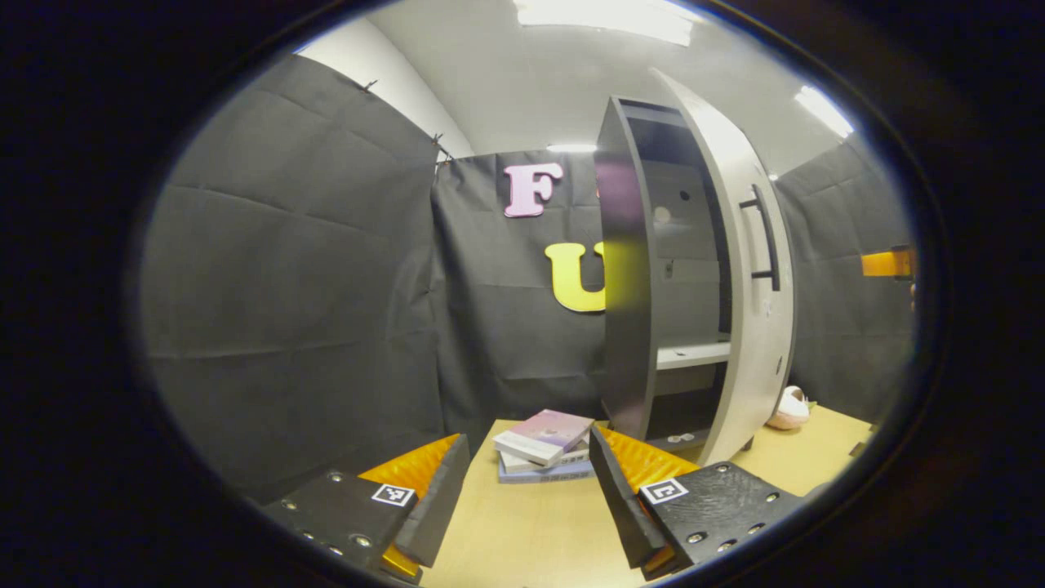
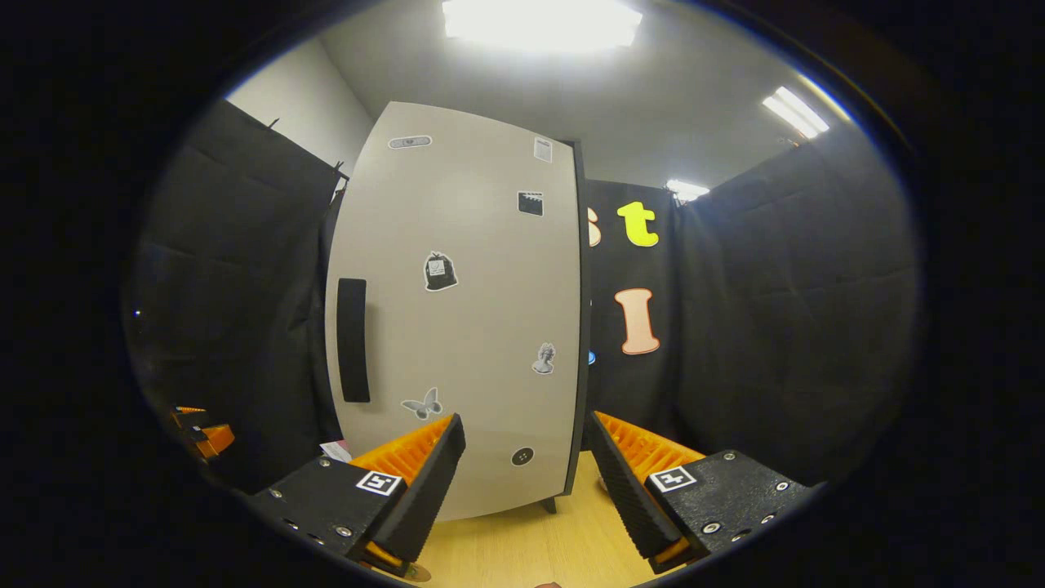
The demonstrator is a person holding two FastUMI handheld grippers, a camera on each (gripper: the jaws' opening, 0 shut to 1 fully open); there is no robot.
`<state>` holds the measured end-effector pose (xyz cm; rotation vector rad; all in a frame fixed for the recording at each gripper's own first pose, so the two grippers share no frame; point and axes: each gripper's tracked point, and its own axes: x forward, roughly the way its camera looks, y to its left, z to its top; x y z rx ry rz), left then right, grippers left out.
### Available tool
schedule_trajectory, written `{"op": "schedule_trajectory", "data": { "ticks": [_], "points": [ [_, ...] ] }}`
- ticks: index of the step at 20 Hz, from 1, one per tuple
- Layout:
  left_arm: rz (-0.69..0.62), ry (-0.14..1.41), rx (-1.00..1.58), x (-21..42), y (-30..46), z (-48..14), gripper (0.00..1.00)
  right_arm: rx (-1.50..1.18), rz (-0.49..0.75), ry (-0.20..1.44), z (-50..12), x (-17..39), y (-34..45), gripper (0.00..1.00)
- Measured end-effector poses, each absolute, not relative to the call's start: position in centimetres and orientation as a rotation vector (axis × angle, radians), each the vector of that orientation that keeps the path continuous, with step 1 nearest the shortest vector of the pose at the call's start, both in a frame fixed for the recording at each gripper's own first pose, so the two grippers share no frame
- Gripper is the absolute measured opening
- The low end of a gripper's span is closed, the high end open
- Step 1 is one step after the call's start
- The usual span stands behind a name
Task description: Open the cabinet door with the right hand, grasp the bottle in the cabinet with the left hand and place it on the coaster, then close the cabinet door with the right hand.
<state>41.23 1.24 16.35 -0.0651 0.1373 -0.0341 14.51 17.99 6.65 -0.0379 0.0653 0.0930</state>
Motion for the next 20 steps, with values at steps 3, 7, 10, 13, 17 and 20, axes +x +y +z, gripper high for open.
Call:
{"op": "schedule_trajectory", "data": {
  "ticks": [3, 7, 10, 13, 17, 20],
  "points": [
    [-0.05, 0.136, -0.066, 41.5, -1.4, 17.5, 0.84, -0.051, 0.102, 0.055, 6.7, 14.6, 16.1, 0.94],
    [-0.058, 0.14, -0.068, 41.3, -4.7, 18.8, 0.8, -0.062, 0.127, 0.054, 6.6, 14.6, 13.9, 0.94],
    [-0.059, 0.141, -0.072, 41.3, -6.7, 19.5, 0.89, -0.062, 0.139, 0.053, 6.2, 14.9, 12.4, 0.94],
    [-0.055, 0.14, -0.074, 41.1, -8.5, 20.4, 0.8, -0.066, 0.144, 0.053, 6.2, 14.9, 10.9, 0.94],
    [-0.058, 0.131, -0.052, 40.9, -10.9, 21.2, 0.8, -0.042, 0.147, 0.063, 5.4, 15.1, 8.5, 0.94],
    [-0.061, 0.122, -0.047, 41.0, -12.5, 21.7, 0.81, -0.016, 0.152, 0.072, 4.8, 15.1, 7.1, 0.94]
  ]
}}
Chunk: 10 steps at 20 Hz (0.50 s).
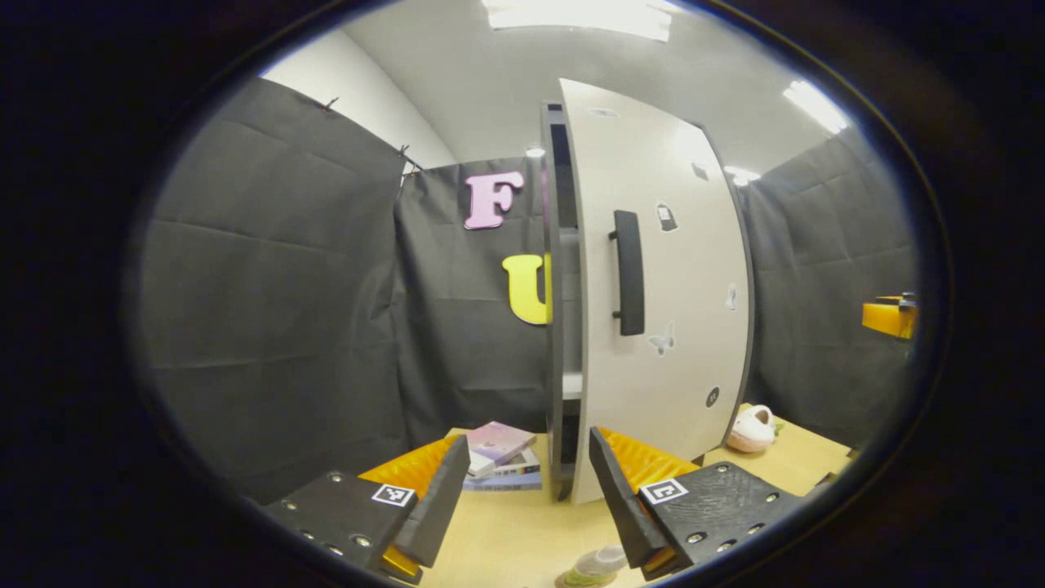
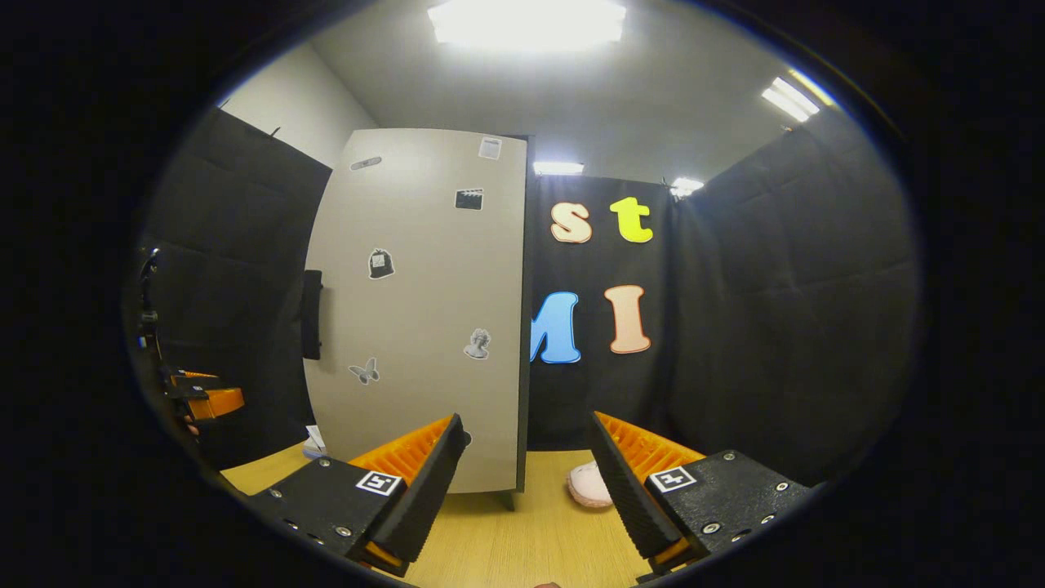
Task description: Open the cabinet door with the right hand, grasp the bottle in the cabinet with the left hand and place it on the coaster, then close the cabinet door with the right hand.
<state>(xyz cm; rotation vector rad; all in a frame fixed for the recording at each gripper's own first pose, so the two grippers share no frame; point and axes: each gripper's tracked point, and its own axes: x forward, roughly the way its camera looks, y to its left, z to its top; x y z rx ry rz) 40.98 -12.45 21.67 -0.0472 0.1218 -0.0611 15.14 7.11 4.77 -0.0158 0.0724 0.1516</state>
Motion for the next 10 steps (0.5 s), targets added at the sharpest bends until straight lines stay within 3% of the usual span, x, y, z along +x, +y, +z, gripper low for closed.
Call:
{"op": "schedule_trajectory", "data": {
  "ticks": [4, 6, 10],
  "points": [
    [-0.068, 0.114, -0.04, 40.4, -13.9, 22.3, 0.89, 0.012, 0.151, 0.073, 4.4, 14.9, 5.7, 0.94],
    [-0.071, 0.109, -0.032, 40.2, -14.5, 22.5, 0.84, 0.014, 0.146, 0.076, 4.0, 14.7, 5.0, 0.94],
    [-0.072, 0.111, -0.027, 40.0, -15.1, 22.6, 0.84, 0.02, 0.133, 0.093, 3.1, 14.3, 4.2, 0.94]
  ]
}}
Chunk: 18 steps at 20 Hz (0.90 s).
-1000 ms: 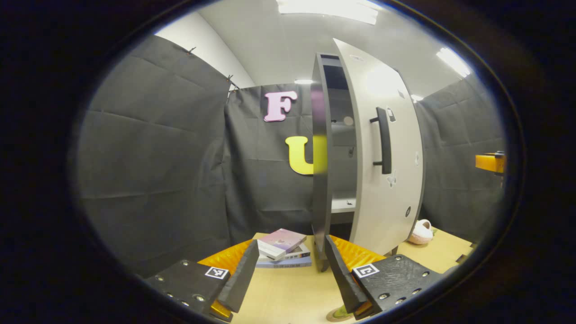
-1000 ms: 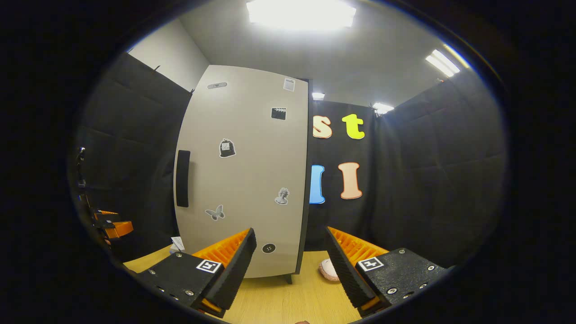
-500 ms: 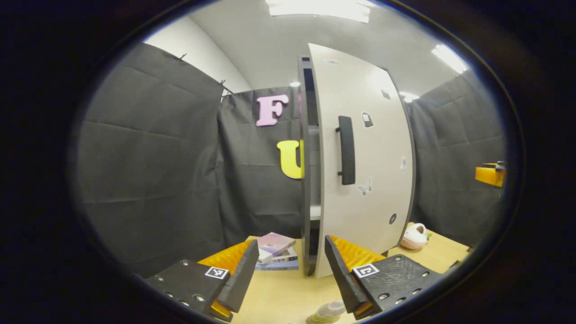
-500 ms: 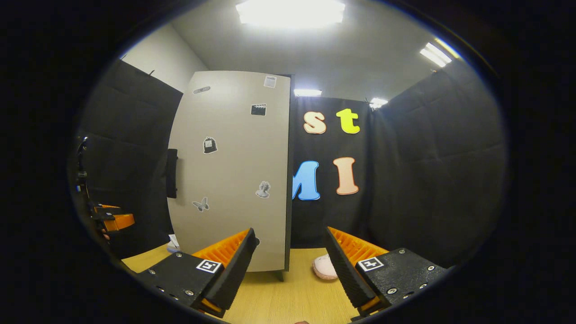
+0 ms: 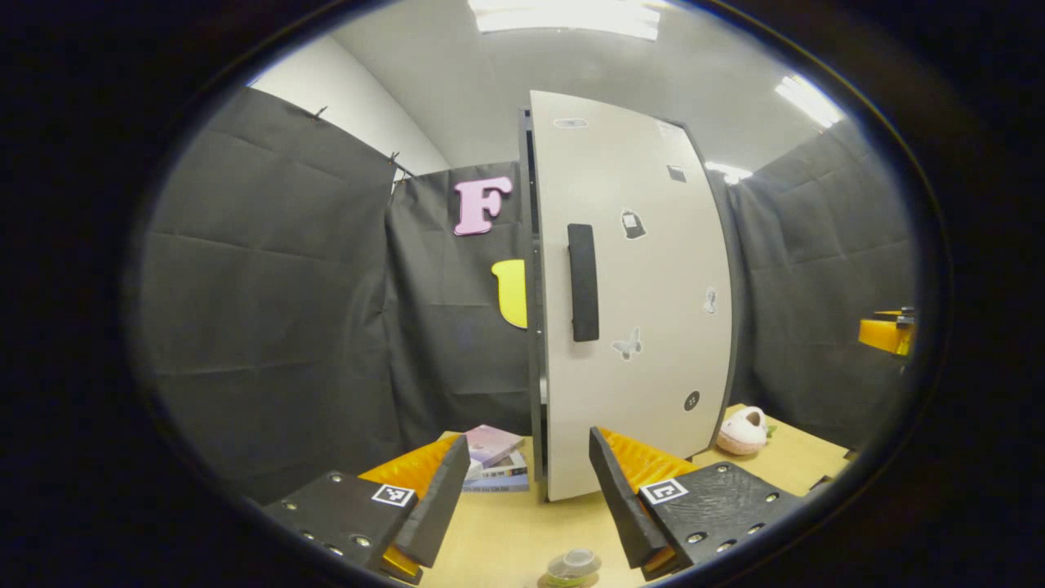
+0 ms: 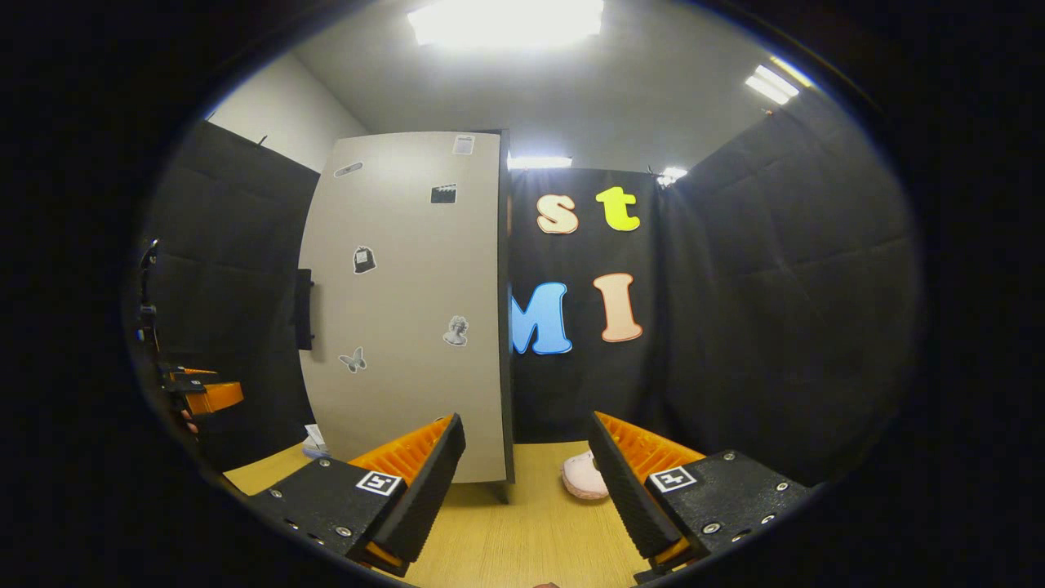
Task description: Open the cabinet door with the right hand, grasp the bottle in the cabinet with the left hand and place it on the coaster, then close the cabinet door with the right hand.
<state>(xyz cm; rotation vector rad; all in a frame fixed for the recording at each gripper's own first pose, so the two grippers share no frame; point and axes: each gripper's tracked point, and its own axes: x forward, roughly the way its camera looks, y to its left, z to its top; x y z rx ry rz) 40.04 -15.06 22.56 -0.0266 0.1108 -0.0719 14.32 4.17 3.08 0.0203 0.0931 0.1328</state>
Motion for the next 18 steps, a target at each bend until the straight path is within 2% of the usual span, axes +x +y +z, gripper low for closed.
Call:
{"op": "schedule_trajectory", "data": {
  "ticks": [3, 4, 7, 8, 13, 15, 16, 17, 18],
  "points": [
    [-0.073, 0.112, -0.02, 39.9, -15.3, 22.6, 0.84, 0.027, 0.124, 0.099, 2.9, 14.3, 3.9, 0.94],
    [-0.075, 0.11, -0.019, 39.9, -15.3, 22.7, 0.8, 0.027, 0.122, 0.099, 2.9, 14.3, 3.8, 0.94],
    [-0.076, 0.103, -0.014, 39.9, -15.5, 22.8, 0.8, 0.023, 0.108, 0.089, 3.1, 14.4, 3.6, 0.94],
    [-0.076, 0.103, -0.013, 39.9, -15.5, 22.8, 0.84, 0.024, 0.105, 0.089, 3.0, 14.3, 3.6, 0.94],
    [-0.076, 0.094, -0.01, 40.3, -15.2, 22.9, 0.84, 0.029, 0.089, 0.084, 3.2, 14.5, 3.7, 0.94],
    [-0.07, 0.098, -0.012, 40.4, -14.7, 22.6, 0.8, 0.026, 0.08, 0.077, 3.3, 14.6, 3.7, 0.94],
    [-0.069, 0.1, -0.016, 40.5, -14.6, 22.4, 0.89, 0.025, 0.076, 0.075, 3.3, 14.7, 3.7, 0.94],
    [-0.068, 0.102, -0.019, 40.6, -14.4, 22.3, 0.89, 0.027, 0.072, 0.071, 3.4, 14.7, 3.8, 0.94],
    [-0.066, 0.101, -0.021, 40.9, -14.2, 22.3, 0.84, 0.03, 0.068, 0.066, 3.3, 14.8, 3.8, 0.94]
  ]
}}
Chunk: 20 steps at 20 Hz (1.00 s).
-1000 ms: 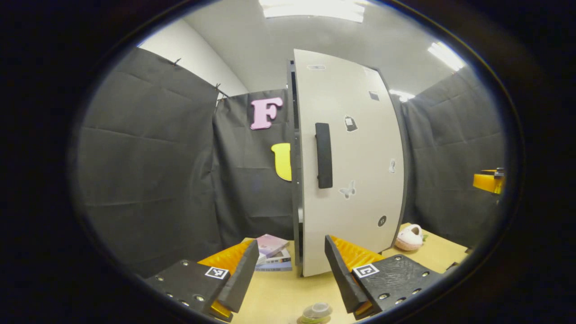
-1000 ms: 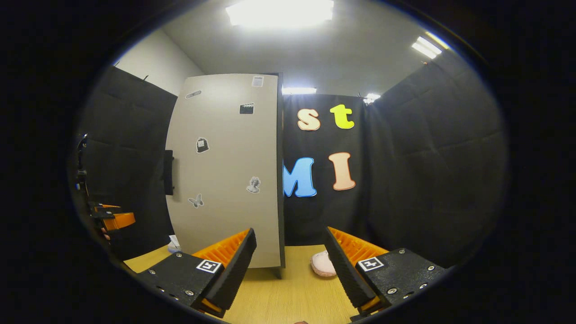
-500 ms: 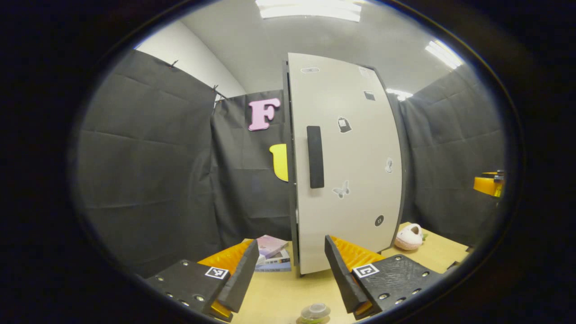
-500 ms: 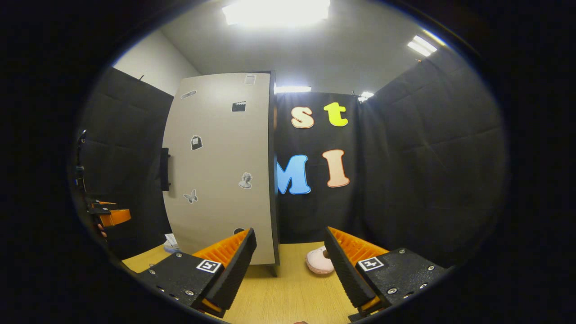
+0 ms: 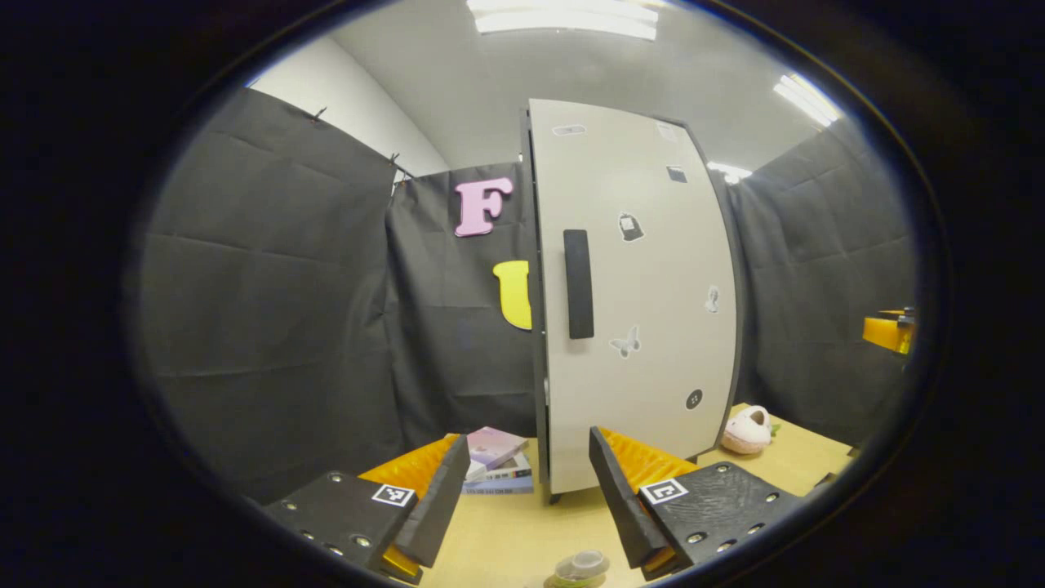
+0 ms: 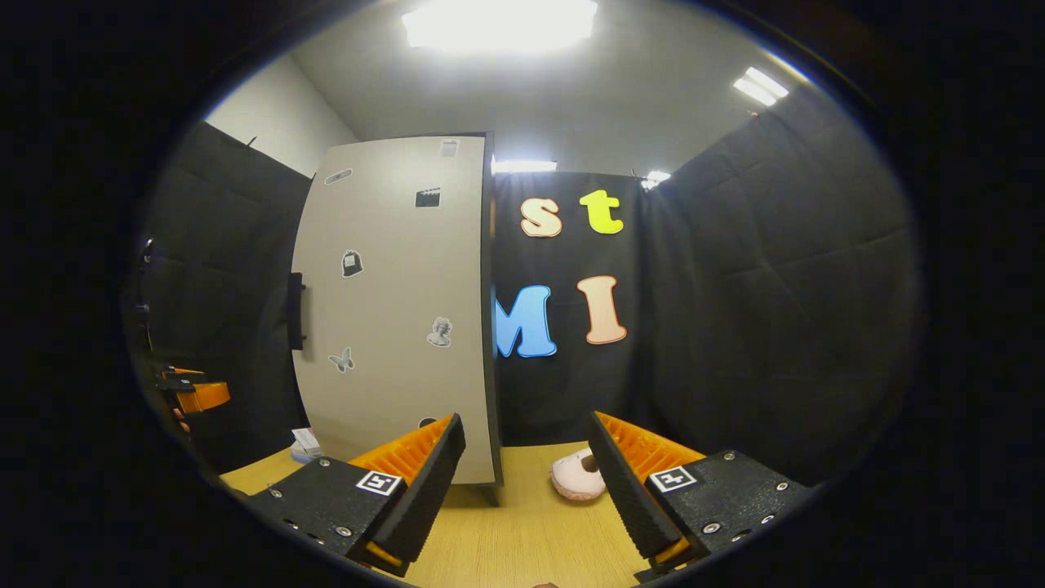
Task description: Open the cabinet door with the right hand, grasp the bottle in the cabinet with the left hand and place it on the coaster, then close the cabinet door with the right hand.
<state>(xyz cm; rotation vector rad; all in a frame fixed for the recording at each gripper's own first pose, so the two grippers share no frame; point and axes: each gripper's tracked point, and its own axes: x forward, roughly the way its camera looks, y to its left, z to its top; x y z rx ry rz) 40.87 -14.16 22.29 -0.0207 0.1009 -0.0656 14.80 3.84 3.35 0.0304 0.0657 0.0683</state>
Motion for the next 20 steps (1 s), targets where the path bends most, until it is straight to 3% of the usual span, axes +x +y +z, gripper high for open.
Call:
{"op": "schedule_trajectory", "data": {
  "ticks": [1, 3, 4, 6, 9, 10, 12, 13, 20],
  "points": [
    [-0.064, 0.103, -0.021, 41.0, -14.0, 22.3, 0.8, 0.033, 0.069, 0.065, 3.3, 15.0, 3.9, 0.94],
    [-0.064, 0.097, -0.012, 41.2, -13.8, 22.5, 0.84, 0.039, 0.066, 0.066, 3.1, 15.0, 4.1, 0.94],
    [-0.06, 0.089, -0.003, 41.2, -13.6, 22.8, 0.8, 0.043, 0.07, 0.069, 3.1, 14.7, 4.3, 0.94],
    [-0.06, 0.081, 0.008, 41.1, -13.6, 23.1, 0.89, 0.038, 0.068, 0.069, 3.1, 14.6, 4.3, 0.94],
    [-0.064, 0.072, 0.011, 40.8, -13.6, 23.5, 0.89, 0.038, 0.067, 0.057, 3.2, 14.8, 4.3, 0.94],
    [-0.063, 0.069, 0.008, 40.9, -13.6, 23.3, 0.8, 0.039, 0.068, 0.058, 3.1, 14.8, 4.4, 0.94],
    [-0.063, 0.072, 0.0, 40.9, -13.6, 23.0, 0.89, 0.037, 0.07, 0.066, 2.8, 14.9, 4.6, 0.94],
    [-0.063, 0.075, 0.0, 40.9, -13.6, 22.9, 0.84, 0.038, 0.071, 0.064, 2.8, 14.9, 4.7, 0.94],
    [-0.055, 0.07, 0.007, 40.9, -13.1, 23.0, 0.8, 0.034, 0.07, 0.057, 3.0, 14.8, 5.0, 0.94]
  ]
}}
